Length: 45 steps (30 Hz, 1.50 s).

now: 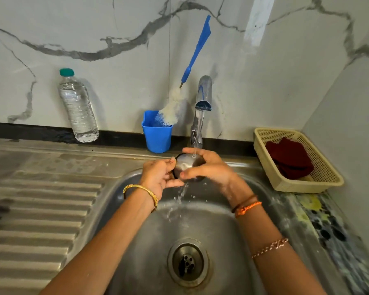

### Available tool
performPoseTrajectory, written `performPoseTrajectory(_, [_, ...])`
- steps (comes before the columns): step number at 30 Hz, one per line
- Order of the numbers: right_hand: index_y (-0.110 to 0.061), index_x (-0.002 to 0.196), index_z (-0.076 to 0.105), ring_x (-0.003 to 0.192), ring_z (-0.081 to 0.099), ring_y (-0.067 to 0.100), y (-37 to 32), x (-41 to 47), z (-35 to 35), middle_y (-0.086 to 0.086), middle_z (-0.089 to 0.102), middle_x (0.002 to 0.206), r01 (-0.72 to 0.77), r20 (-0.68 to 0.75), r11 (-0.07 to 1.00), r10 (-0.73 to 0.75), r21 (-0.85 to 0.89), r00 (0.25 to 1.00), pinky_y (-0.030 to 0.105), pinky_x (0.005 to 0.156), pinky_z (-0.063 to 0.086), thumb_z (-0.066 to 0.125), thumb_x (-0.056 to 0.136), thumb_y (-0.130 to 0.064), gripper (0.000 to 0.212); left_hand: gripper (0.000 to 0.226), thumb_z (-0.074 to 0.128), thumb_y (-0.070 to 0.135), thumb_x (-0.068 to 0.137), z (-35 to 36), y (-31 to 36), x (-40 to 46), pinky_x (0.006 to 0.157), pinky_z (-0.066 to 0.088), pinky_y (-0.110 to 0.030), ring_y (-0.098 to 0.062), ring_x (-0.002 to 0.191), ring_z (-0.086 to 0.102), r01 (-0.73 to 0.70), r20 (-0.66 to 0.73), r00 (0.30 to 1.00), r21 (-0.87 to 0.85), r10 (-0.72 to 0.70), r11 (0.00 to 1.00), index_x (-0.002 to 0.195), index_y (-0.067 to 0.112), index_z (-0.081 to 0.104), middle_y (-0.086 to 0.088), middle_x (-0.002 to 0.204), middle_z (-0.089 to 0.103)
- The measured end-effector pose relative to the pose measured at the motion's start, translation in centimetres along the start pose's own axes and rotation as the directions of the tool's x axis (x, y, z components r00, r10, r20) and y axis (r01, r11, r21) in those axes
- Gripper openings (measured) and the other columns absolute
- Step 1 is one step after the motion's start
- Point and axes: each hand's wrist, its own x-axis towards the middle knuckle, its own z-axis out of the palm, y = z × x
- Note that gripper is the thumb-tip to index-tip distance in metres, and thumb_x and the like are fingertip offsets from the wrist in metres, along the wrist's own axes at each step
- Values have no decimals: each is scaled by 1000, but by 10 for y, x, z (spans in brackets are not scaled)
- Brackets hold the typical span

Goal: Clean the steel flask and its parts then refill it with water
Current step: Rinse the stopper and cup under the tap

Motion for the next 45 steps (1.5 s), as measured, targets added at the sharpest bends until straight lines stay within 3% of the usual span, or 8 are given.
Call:
performPoseTrajectory(7, [2,105,63,74,65,17,15,-7,2,10,70,86,-174,-87,881,234,440,968,23,60,55,72,72,-16,39,20,48,14,95,12,-4,-3,76,48,-46,-32,105,57,88,22,996,-12,-88,996,110,2,55,-20,116,58])
performPoseTrajectory(14, [-8,95,66,84,66,22,16,-5,16,11,71,89,-14,-307,872,187,490,933,30,74,54,69,79,-25,24,43,33,70,83,25,-35,-6,88,52,-38,-17,113,54,-423,320,877,160,359,892,110,44,53,-1,127,52])
performPoseTrajectory(19, [-11,115,58,99,58,17,10,-17,49,0,62,104,94,-426,988,-138,-124,894,33,92,43,36,100,-24,30,27,36,37,97,21,-29,8,68,51,-22,-10,79,62,-558,168,811,-65,560,828,97,20,57,-1,88,63])
performPoseTrajectory(23, [-10,81,62,63,64,19,37,-25,54,3,67,69,321,-44,288,-802,-902,595,25,70,35,40,86,-18,25,31,47,35,93,12,-12,23,49,48,-21,-14,51,59,57,134,991,-216,-28,975,80,10,59,-6,59,63])
performPoseTrajectory(27, [-16,69,65,74,68,15,59,-13,10,-2,67,65,303,437,-325,-773,-896,460,42,87,35,38,95,-20,38,44,47,52,88,-4,-18,22,44,50,-23,-20,56,60,292,272,921,-2,-280,956,88,10,62,-9,64,66])
performPoseTrajectory(33, [-18,56,55,34,50,20,36,-8,63,0,50,36,-101,-338,334,-795,-937,503,30,68,26,38,86,-29,36,58,38,61,86,23,-39,12,70,51,-28,-16,73,65,91,415,909,-273,32,958,71,18,75,-7,74,68])
performPoseTrajectory(40, [-16,70,60,58,62,16,62,-13,3,-1,63,59,255,338,-227,-718,-940,608,37,89,34,45,82,-22,20,36,53,42,87,16,-29,27,37,44,-19,-18,49,57,287,257,938,-203,-232,936,84,6,60,-11,62,61])
performPoseTrajectory(45, [-11,71,66,62,64,30,32,-18,64,12,65,60,-79,-447,596,-502,-799,740,31,65,44,30,84,-36,46,31,50,35,89,31,-33,26,50,50,-20,-11,51,60,135,311,950,-348,-22,928,75,9,60,-7,62,61])
